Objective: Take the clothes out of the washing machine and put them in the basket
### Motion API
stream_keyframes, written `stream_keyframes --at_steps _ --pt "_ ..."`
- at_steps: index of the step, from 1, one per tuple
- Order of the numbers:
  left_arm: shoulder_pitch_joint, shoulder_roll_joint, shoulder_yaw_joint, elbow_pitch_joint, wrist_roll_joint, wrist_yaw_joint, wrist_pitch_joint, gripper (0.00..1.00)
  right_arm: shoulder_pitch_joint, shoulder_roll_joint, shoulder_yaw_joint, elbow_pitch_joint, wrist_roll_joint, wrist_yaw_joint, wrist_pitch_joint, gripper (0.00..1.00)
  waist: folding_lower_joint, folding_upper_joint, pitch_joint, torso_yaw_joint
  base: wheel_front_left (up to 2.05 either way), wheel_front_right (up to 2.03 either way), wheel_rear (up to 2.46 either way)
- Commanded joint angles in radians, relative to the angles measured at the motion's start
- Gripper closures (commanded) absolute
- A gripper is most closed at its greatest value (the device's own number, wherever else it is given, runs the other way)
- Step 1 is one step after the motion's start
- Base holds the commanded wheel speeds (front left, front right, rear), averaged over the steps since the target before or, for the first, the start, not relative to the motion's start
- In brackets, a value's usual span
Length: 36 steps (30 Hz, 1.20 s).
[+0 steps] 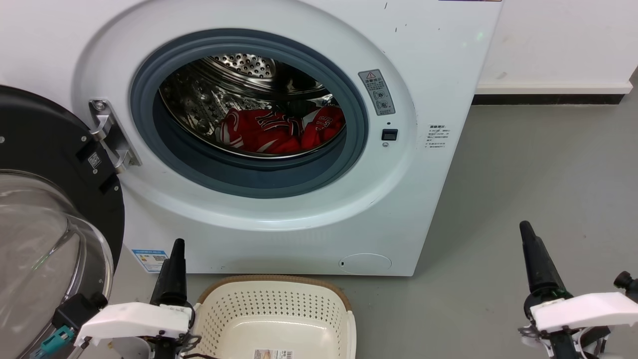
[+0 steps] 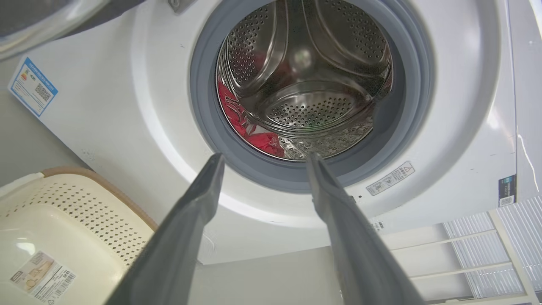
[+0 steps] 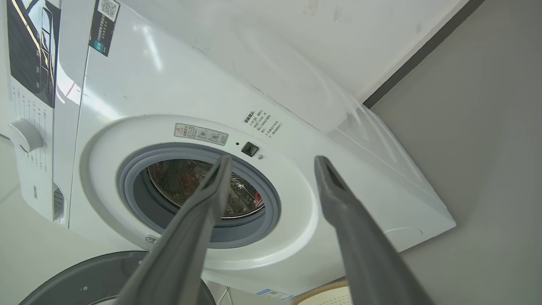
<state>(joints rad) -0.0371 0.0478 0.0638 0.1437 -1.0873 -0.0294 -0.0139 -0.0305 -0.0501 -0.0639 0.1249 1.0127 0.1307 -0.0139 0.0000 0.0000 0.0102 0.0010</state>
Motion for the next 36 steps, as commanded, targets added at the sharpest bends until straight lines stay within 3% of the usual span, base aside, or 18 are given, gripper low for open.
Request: stream_keyframes --at_steps 1,17,36 --pt "-0.005 0.002 -0.006 -0.023 0.034 0.005 -0.008 0.0 -0.001 -0.001 0.006 -0.025 -0.039 0.0 -0.008 0.0 0.0001 0.0 0.0 0.0 0.0 0.0 0.0" --pt "0.019 0.003 -0.037 -0.059 0.297 0.054 -0.066 0.0 0.027 -0.001 0.032 -0.066 -0.342 0.0 -0.065 0.0 0.0001 0.0 0.004 -0.002 0.0 0.0 0.0" --pt "0.043 0.01 -0.074 -0.09 0.541 0.093 -0.124 0.0 0.064 -0.001 0.029 -0.113 -0.58 0.0 -0.123 0.0 0.0 0.0 0.006 -0.003 0.0 0.0 0.0"
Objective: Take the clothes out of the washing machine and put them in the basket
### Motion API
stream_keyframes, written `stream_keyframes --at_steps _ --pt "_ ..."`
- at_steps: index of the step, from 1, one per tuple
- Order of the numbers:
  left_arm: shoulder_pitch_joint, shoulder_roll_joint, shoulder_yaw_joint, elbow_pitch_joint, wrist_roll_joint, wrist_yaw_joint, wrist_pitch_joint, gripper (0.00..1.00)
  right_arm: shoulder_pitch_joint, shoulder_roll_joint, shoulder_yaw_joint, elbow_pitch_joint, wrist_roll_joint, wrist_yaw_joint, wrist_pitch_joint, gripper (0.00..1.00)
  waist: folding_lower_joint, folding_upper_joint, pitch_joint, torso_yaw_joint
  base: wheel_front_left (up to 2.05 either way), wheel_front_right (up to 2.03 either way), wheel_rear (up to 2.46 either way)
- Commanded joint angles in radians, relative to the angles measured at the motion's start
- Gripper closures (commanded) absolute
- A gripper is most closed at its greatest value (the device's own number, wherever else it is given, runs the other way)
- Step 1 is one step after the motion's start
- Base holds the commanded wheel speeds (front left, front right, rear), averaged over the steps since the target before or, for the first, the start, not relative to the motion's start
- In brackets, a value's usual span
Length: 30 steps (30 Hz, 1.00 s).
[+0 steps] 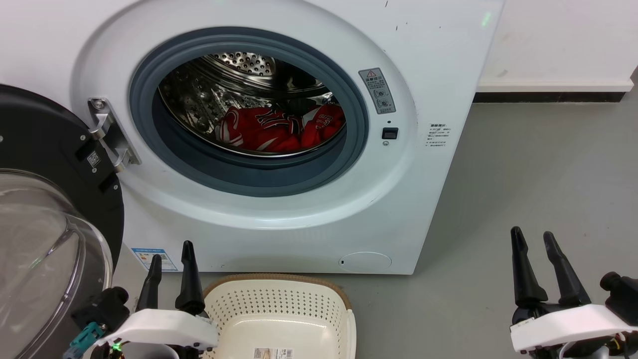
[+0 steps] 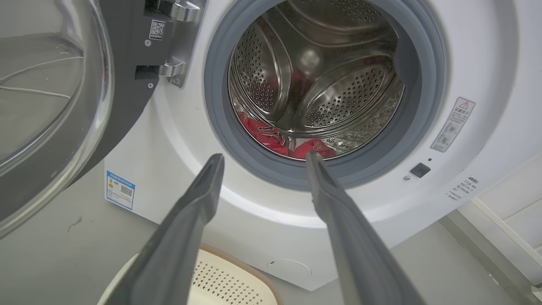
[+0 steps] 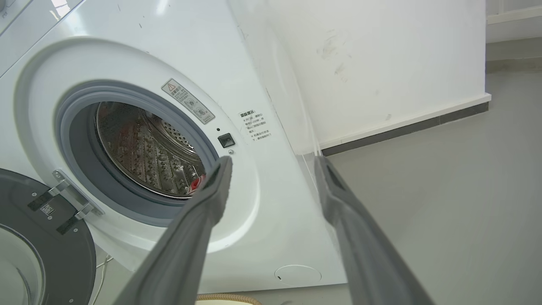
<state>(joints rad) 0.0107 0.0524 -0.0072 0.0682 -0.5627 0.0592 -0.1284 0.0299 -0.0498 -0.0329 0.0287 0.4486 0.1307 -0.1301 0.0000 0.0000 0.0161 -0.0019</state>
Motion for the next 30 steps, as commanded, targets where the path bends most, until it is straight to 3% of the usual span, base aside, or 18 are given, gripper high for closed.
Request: stream_keyframes --at_steps 1,30 --pt "-0.004 0.005 -0.004 -0.017 0.027 0.004 -0.011 0.0 0.005 -0.002 -0.005 -0.019 -0.025 0.0 -0.009 0.0 0.0 0.0 0.0 0.0 0.0 0.0 0.0" --pt "0.029 0.003 -0.023 -0.031 0.307 0.024 -0.081 0.0 0.038 -0.001 0.002 -0.077 -0.313 0.0 -0.08 0.0 0.0 0.0 0.002 -0.003 0.0 0.0 0.0"
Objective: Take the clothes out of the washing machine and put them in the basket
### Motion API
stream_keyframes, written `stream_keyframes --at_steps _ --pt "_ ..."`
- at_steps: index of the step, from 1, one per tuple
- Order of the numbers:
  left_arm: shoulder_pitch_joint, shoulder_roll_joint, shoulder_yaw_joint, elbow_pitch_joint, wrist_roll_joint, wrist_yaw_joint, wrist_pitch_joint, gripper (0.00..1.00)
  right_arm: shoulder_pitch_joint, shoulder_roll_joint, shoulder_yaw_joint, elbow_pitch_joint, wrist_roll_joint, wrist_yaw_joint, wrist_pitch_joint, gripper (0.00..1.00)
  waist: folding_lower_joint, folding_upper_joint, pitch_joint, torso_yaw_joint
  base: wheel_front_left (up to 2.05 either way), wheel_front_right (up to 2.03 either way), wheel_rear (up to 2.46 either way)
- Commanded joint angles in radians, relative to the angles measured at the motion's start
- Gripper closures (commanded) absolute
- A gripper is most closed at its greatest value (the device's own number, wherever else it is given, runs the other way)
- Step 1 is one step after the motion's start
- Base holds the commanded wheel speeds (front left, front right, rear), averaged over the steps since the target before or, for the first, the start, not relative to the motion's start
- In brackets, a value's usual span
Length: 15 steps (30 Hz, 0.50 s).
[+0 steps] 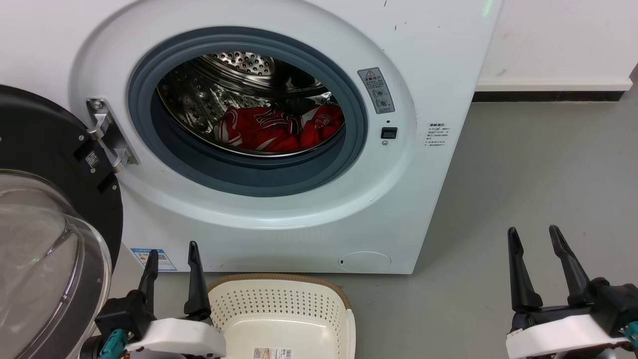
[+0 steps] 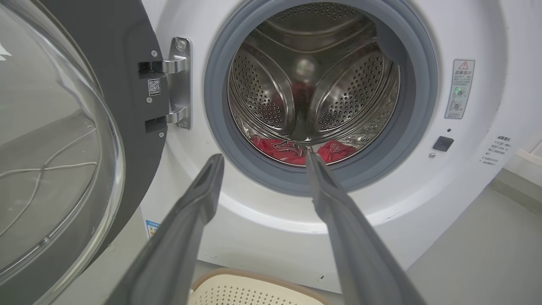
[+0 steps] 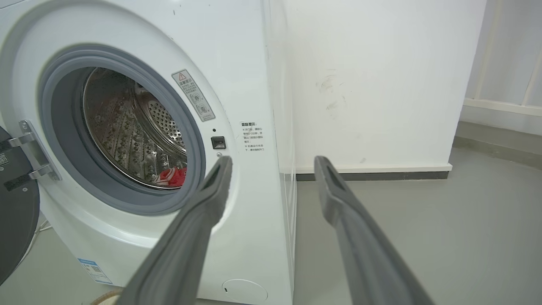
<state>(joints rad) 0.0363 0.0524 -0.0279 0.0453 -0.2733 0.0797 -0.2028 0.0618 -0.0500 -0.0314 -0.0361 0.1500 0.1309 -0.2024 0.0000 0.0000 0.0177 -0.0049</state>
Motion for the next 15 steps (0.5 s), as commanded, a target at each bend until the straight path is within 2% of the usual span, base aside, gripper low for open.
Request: stream_keyframes --at_steps 1,15 --pt "0.005 0.002 -0.003 -0.008 0.026 0.004 -0.008 0.0 0.009 -0.001 0.001 -0.014 -0.024 0.0 -0.01 0.0 0.0 0.0 0.0 0.0 0.0 0.0 0.0" --pt "0.02 -0.001 -0.003 0.006 0.126 0.004 -0.037 0.0 0.026 -0.001 0.011 -0.029 -0.147 0.0 -0.038 0.0 0.0 0.0 0.0 0.0 0.0 0.0 0.0"
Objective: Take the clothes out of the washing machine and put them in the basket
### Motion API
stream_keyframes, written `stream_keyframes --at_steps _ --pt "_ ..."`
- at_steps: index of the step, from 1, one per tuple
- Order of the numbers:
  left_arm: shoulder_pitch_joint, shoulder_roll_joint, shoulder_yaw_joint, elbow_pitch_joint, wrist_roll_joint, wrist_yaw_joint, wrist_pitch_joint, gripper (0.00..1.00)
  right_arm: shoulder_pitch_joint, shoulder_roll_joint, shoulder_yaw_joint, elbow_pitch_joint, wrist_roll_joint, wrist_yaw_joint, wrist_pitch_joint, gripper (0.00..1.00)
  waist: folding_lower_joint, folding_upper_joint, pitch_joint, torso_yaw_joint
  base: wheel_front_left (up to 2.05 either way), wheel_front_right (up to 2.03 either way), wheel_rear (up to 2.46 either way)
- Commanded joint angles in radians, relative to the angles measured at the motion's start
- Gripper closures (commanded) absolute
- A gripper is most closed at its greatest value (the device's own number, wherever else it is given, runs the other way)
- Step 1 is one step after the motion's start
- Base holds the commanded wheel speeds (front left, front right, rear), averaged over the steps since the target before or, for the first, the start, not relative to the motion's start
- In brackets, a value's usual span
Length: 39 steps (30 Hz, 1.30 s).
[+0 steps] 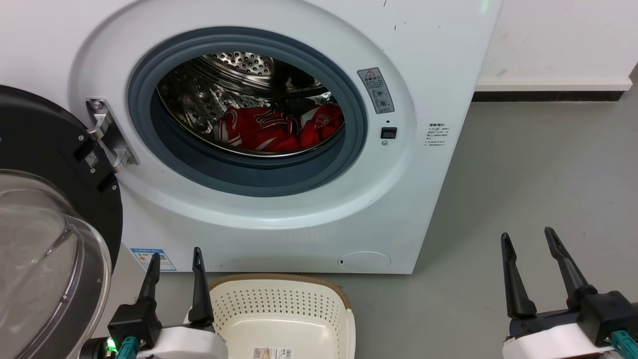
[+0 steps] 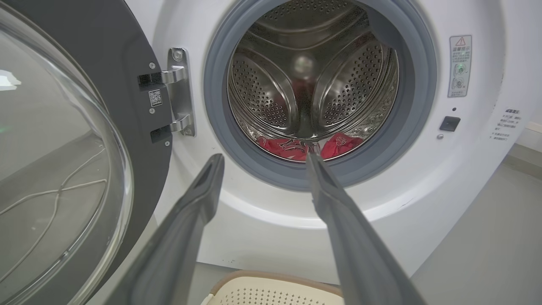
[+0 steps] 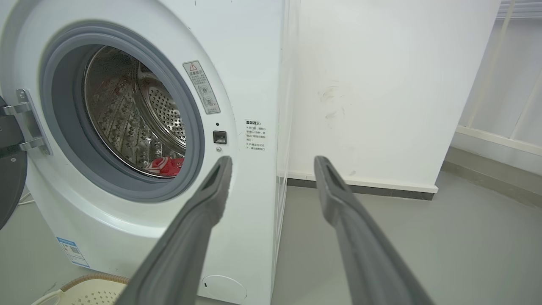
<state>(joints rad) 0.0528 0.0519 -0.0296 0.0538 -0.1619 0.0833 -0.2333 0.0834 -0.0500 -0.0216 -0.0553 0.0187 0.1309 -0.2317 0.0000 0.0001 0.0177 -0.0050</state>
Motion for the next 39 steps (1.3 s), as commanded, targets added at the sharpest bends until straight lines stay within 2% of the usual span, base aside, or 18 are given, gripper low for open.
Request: stream_keyframes --at_steps 1,15,34,39 --pt "0.004 0.0 -0.002 -0.002 0.024 -0.001 -0.009 0.0 0.007 -0.001 0.002 -0.011 -0.024 0.0 -0.009 0.0 0.0 -0.0001 0.001 0.0 0.0 0.0 0.0" --pt "0.018 -0.002 -0.003 0.013 0.104 -0.008 -0.034 0.0 0.025 0.0 0.005 -0.017 -0.112 0.0 -0.035 0.0 0.0 -0.0001 0.006 0.001 0.0 0.0 0.0" --pt "0.016 -0.002 -0.007 0.046 0.073 -0.021 -0.033 0.0 0.025 0.0 0.005 0.0 -0.074 0.0 -0.034 0.0 0.0 -0.0001 0.009 0.003 0.0 0.0 0.0" --pt "-0.029 -0.002 -0.005 0.07 0.074 -0.031 -0.033 0.0 0.014 0.0 0.002 -0.003 -0.066 0.0 -0.034 0.0 0.0 -0.0001 0.024 0.003 0.0 0.0 0.0"
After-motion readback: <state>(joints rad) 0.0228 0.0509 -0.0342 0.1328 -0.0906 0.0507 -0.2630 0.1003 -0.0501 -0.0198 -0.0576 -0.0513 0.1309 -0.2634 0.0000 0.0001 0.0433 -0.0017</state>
